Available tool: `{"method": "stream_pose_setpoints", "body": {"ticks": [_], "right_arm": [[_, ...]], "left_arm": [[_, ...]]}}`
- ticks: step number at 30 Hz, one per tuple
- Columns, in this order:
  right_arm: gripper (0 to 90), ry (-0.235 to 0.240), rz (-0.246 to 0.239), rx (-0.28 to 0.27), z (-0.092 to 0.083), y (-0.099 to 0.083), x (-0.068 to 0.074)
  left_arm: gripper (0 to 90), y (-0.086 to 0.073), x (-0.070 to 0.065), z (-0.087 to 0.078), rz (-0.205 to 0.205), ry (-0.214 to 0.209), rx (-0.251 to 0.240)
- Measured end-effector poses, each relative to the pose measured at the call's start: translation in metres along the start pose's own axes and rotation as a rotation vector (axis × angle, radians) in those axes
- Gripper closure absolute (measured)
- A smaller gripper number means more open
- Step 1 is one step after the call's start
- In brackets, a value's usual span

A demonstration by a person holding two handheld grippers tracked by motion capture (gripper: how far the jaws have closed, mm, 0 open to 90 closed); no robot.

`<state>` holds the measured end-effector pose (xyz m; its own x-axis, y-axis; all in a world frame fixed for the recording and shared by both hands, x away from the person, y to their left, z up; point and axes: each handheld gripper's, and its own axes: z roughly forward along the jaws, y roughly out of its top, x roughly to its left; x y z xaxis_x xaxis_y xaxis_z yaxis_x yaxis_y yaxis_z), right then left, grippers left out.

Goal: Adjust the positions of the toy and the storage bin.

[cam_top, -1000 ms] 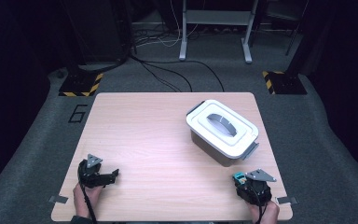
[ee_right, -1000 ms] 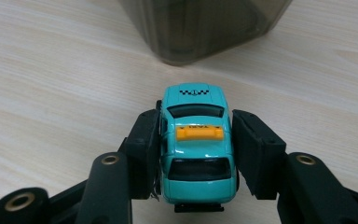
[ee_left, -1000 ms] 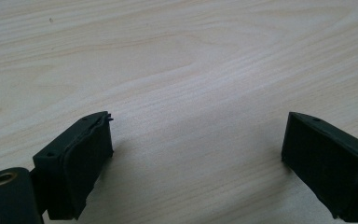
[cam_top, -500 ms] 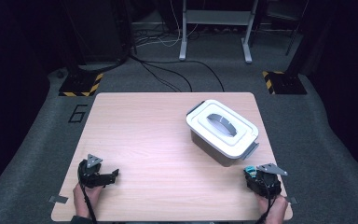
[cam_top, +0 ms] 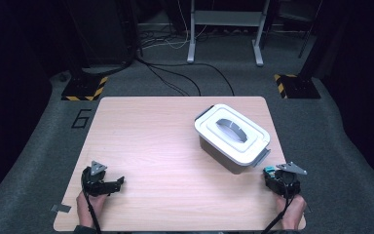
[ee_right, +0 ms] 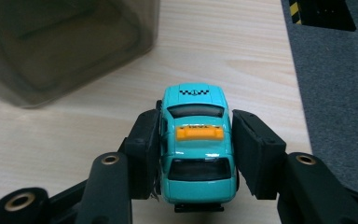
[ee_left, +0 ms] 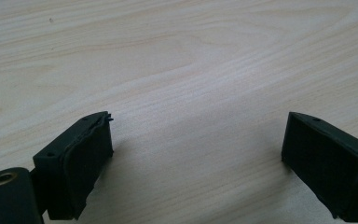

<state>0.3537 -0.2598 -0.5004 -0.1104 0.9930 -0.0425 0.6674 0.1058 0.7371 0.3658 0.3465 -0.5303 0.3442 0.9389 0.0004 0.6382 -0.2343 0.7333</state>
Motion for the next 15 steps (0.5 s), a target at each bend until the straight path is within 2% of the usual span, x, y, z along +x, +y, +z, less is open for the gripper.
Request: {"method": "stream_pose_setpoints", "body": {"ticks": [12, 15], "right_arm": [[52.4, -0.029, 0.003, 0.008, 0.016, 0.013, -0.015], [52.4, -0.033, 0.02, 0.006, 0.019, 0.016, -0.018]], "left_arm": [[8.2, 0.0, 0.0, 0.0, -0.001, 0.002, -0.004], [8.2, 0.0, 0.0, 0.0, -0.002, 0.002, -0.004]]}}
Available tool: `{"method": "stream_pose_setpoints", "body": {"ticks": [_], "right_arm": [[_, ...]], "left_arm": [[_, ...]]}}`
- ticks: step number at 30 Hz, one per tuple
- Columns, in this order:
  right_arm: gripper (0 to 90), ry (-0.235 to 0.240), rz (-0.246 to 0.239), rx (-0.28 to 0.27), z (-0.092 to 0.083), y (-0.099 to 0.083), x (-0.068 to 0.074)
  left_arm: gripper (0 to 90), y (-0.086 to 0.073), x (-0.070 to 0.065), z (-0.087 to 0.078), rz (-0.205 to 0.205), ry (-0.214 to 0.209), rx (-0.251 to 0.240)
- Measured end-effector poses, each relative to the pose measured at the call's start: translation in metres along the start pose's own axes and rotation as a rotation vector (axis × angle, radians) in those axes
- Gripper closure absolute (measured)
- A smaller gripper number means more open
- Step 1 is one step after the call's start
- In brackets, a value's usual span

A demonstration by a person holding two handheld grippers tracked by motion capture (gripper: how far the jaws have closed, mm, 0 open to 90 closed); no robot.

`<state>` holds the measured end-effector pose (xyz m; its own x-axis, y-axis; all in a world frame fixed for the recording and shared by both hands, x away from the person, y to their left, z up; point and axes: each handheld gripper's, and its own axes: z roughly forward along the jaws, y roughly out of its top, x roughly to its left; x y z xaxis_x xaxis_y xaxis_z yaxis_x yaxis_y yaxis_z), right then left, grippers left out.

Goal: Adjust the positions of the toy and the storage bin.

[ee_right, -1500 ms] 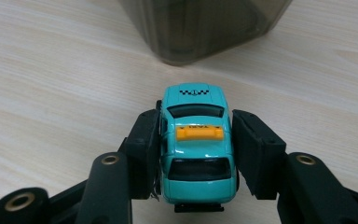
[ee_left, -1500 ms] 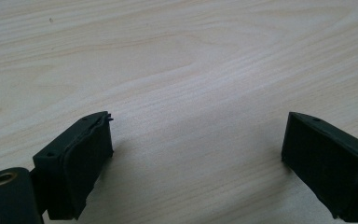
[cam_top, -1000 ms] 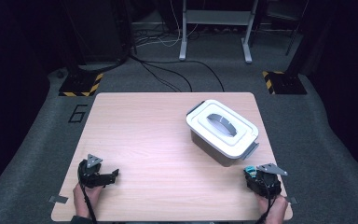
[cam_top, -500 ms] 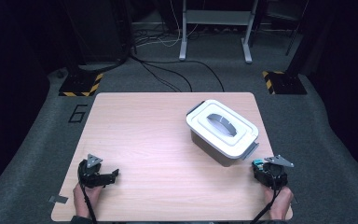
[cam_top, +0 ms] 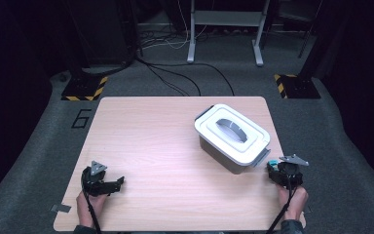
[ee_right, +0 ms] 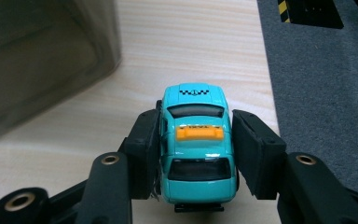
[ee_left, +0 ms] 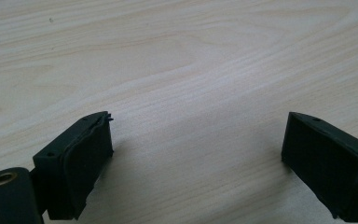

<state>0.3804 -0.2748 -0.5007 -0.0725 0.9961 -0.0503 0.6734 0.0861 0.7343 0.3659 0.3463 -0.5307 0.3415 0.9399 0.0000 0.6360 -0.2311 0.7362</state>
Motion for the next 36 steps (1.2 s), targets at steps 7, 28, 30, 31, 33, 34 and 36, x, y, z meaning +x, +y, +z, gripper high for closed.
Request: {"method": "stream_pose_setpoints", "body": {"ticks": [7, 28, 30, 31, 33, 34, 36], "right_arm": [[52.4, -0.013, 0.004, -0.003, 0.004, 0.009, -0.008], [52.4, 0.001, 0.044, 0.067, 0.032, 0.022, -0.019], [52.4, -0.002, 0.043, 0.064, 0.032, 0.022, -0.019], [52.3, -0.006, 0.047, 0.061, 0.032, 0.022, -0.018], [52.2, -0.006, 0.047, 0.059, 0.032, 0.021, -0.018], [52.1, -0.004, 0.052, 0.058, 0.032, 0.021, -0.018], [51.3, -0.004, 0.047, 0.052, 0.032, 0.021, -0.019]], "left_arm": [[8.2, 0.0, 0.0, 0.0, 0.0, -0.002, 0.003], [8.2, 0.0, 0.0, 0.0, 0.0, -0.002, 0.003], [8.2, 0.0, 0.0, 0.0, 0.001, -0.003, 0.005], [8.2, 0.0, 0.0, 0.0, 0.0, 0.0, 0.001], [8.2, 0.0, 0.0, 0.0, 0.0, 0.0, 0.0], [8.2, 0.0, 0.0, 0.0, 0.0, 0.0, 0.0], [8.2, 0.0, 0.0, 0.0, 0.0, 0.0, 0.0]]}}
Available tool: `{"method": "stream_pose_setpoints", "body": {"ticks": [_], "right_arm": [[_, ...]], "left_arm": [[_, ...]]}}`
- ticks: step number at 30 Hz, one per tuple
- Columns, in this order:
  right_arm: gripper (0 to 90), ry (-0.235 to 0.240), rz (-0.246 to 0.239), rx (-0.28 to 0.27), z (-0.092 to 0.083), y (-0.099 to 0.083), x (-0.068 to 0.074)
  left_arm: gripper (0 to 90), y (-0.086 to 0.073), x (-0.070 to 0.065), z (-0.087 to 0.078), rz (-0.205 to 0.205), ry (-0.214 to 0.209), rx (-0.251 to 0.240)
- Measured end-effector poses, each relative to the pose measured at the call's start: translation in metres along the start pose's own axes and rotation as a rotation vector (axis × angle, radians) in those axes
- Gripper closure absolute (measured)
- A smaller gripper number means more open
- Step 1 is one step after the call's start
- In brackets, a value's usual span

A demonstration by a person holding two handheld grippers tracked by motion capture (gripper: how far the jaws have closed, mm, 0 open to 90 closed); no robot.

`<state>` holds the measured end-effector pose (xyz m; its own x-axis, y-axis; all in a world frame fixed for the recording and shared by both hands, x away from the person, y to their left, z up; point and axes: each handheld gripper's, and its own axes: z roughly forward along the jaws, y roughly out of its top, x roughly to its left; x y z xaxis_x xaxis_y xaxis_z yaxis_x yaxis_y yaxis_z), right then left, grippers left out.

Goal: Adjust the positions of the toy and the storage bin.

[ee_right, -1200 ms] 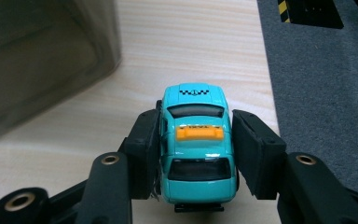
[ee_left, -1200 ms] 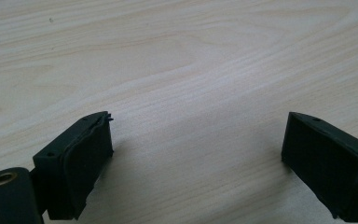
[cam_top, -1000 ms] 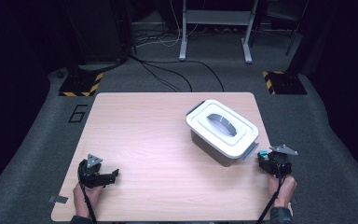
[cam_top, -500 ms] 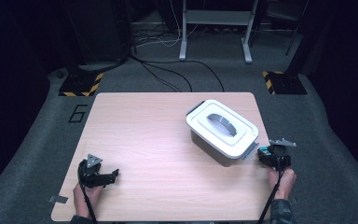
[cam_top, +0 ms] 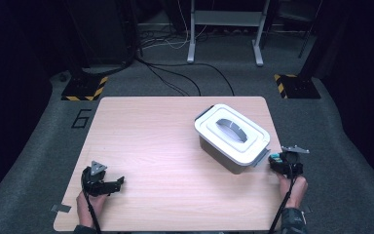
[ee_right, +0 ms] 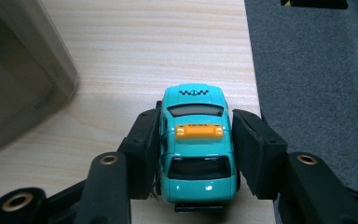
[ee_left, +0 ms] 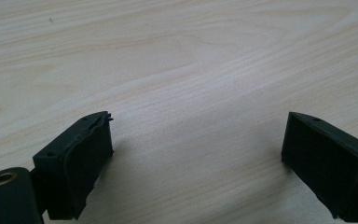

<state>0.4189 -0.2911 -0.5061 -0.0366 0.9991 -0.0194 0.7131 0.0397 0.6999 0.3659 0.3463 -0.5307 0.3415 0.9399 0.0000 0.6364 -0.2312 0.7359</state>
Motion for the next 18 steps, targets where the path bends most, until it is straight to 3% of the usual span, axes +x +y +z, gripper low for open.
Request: {"method": "stream_pose_setpoints", "body": {"ticks": [3, 5, 10, 18], "right_arm": [[43.7, 0.004, 0.011, -0.009, -0.001, 0.0, 0.001], [31.9, 0.015, 0.002, -0.024, -0.005, 0.0, 0.001], [20.4, 0.042, -0.001, -0.052, -0.016, -0.002, 0.002], [11.3, 0.128, -0.049, -0.049, -0.043, -0.005, 0.008]], "left_arm": [[8.2, 0.0, 0.0, 0.0, 0.0, 0.0, 0.0], [8.2, 0.0, 0.0, 0.0, 0.001, 0.0, 0.0], [8.2, 0.0, 0.0, 0.0, 0.001, 0.0, 0.0], [8.2, 0.0, 0.0, 0.0, 0.003, -0.002, 0.004]]}}
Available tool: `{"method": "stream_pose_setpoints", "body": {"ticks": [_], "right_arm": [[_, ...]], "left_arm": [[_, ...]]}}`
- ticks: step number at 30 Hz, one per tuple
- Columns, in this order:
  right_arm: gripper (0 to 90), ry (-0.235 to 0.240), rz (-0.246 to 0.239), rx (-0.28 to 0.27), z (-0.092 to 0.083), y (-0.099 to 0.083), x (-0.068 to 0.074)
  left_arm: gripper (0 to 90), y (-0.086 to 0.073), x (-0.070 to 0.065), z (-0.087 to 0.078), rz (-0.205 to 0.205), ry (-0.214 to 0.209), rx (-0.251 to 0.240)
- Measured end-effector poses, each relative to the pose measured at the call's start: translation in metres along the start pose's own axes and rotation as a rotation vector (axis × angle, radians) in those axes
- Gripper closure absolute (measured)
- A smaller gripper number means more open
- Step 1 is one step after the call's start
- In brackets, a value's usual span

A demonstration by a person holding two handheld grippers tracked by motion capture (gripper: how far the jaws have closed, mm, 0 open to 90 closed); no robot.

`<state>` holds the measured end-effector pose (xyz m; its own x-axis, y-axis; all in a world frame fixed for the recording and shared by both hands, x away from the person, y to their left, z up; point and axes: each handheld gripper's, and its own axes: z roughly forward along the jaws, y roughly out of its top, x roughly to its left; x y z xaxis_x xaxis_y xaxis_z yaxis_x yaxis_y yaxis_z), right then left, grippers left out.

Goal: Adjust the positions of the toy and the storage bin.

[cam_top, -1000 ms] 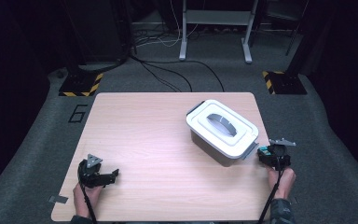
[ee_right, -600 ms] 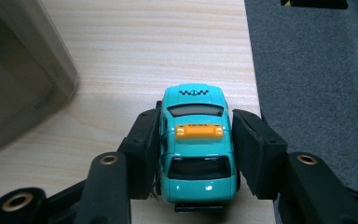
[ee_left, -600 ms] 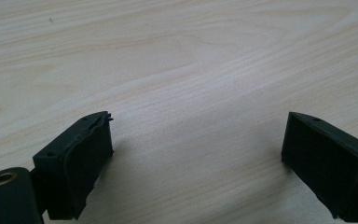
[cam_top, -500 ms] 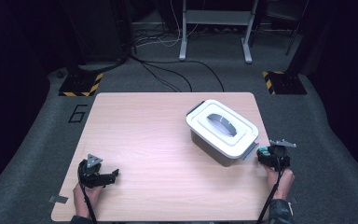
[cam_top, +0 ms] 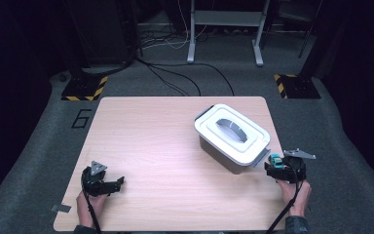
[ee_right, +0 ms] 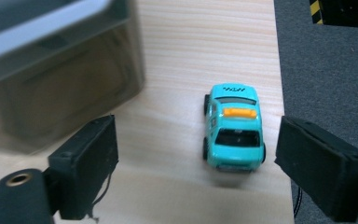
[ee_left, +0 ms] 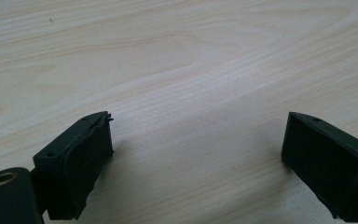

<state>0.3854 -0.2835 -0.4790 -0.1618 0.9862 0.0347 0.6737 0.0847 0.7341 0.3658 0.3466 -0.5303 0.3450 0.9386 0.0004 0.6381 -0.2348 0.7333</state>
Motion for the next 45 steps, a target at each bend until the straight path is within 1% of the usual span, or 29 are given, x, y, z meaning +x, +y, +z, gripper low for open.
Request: {"method": "stream_pose_setpoints", "body": {"ticks": [1, 3, 4, 6, 8, 9, 10, 11, 12, 14, 15, 18, 21, 24, 26, 28, 31, 33, 34, 36, 38, 39, 42, 43, 44, 45], "right_arm": [[8.7, 0.014, -0.007, 0.005, -0.006, 0.0, 0.002], [8.2, 0.022, -0.01, 0.004, -0.009, 0.0, 0.003], [6.6, 0.031, -0.022, 0.006, -0.016, 0.0, 0.006], [6.3, 0.037, -0.023, 0.004, -0.019, 0.0, 0.008], [5.2, 0.046, -0.036, 0.003, -0.026, 0.0, 0.012], [4.9, 0.049, -0.041, 0.004, -0.03, 0.0, 0.013], [4.7, 0.06, -0.046, -0.001, -0.038, 0.001, 0.017], [4.7, 0.06, -0.046, -0.001, -0.038, 0.001, 0.017], [4.1, 0.066, -0.054, -0.004, -0.045, 0.003, 0.02], [3.7, 0.08, -0.064, -0.014, -0.052, 0.005, 0.023], [3.7, 0.08, -0.064, -0.014, -0.052, 0.005, 0.023], [2.6, 0.093, -0.079, -0.034, -0.062, 0.01, 0.03], [1.6, 0.12, -0.091, -0.05, -0.067, 0.014, 0.033], [1.6, 0.127, -0.105, -0.064, -0.072, 0.02, 0.039], [1.5, 0.126, -0.134, -0.07, -0.076, 0.027, 0.046], [1.5, 0.128, -0.143, -0.073, -0.076, 0.03, 0.048], [1.4, 0.136, -0.171, -0.086, -0.077, 0.039, 0.055], [1.5, 0.146, -0.201, -0.096, -0.077, 0.05, 0.063], [1.5, 0.146, -0.201, -0.096, -0.077, 0.05, 0.063], [1.4, 0.154, -0.213, -0.098, -0.075, 0.058, 0.067], [1.8, 0.162, -0.238, -0.099, -0.073, 0.067, 0.073], [2.6, 0.162, -0.254, -0.1, -0.071, 0.071, 0.076], [3.0, 0.175, -0.282, -0.088, -0.062, 0.083, 0.084], [3.1, 0.184, -0.298, -0.076, -0.053, 0.09, 0.089], [3.1, 0.184, -0.298, -0.076, -0.053, 0.09, 0.089], [2.9, 0.186, -0.302, -0.068, -0.049, 0.093, 0.091]], "left_arm": [[8.2, 0.0, 0.0, 0.0, 0.001, 0.0, 0.0], [8.2, 0.0, 0.0, 0.0, 0.0, 0.0, 0.0], [8.2, 0.0, 0.0, 0.0, 0.0, 0.0, 0.0], [8.2, 0.0, 0.0, 0.0, 0.0, 0.0, 0.0], [8.2, 0.0, 0.0, 0.0, 0.001, 0.0, 0.001], [8.2, 0.0, 0.0, 0.0, 0.001, 0.0, 0.0], [8.2, 0.0, 0.0, 0.0, 0.0, 0.0, 0.0], [8.2, 0.0, 0.0, 0.0, 0.0, 0.0, 0.0], [8.2, 0.0, 0.0, 0.0, 0.0, 0.001, 0.0], [8.2, 0.0, 0.0, 0.0, 0.001, 0.001, 0.001], [8.2, 0.0, 0.0, 0.0, 0.001, 0.001, 0.001], [8.2, 0.0, 0.0, 0.0, 0.001, 0.0, 0.001], [8.3, 0.0, 0.0, 0.0, 0.001, 0.001, 0.0], [8.4, 0.0, 0.0, 0.0, 0.002, 0.0, 0.0], [8.4, 0.0, 0.0, 0.0, 0.001, 0.0, 0.0], [8.4, 0.0, 0.0, 0.0, 0.001, 0.0, 0.0], [8.4, 0.0, 0.0, 0.0, 0.002, -0.001, 0.001], [8.4, 0.0, 0.0, 0.0, 0.001, -0.001, 0.0], [8.4, 0.0, 0.0, 0.0, -0.003, -0.002, 0.0], [8.4, 0.0, 0.0, 0.0, -0.001, -0.002, 0.0], [8.5, 0.0, 0.0, 0.0, -0.001, -0.003, 0.0], [8.5, 0.0, 0.0, 0.0, 0.0, -0.003, 0.001], [8.5, 0.0, 0.0, 0.0, 0.003, 0.001, 0.002], [8.5, 0.0, 0.0, 0.0, 0.002, 0.001, 0.002], [8.5, 0.0, 0.0, 0.0, 0.002, 0.001, 0.002], [8.5, 0.0, 0.0, 0.0, 0.002, 0.0, 0.002]]}}
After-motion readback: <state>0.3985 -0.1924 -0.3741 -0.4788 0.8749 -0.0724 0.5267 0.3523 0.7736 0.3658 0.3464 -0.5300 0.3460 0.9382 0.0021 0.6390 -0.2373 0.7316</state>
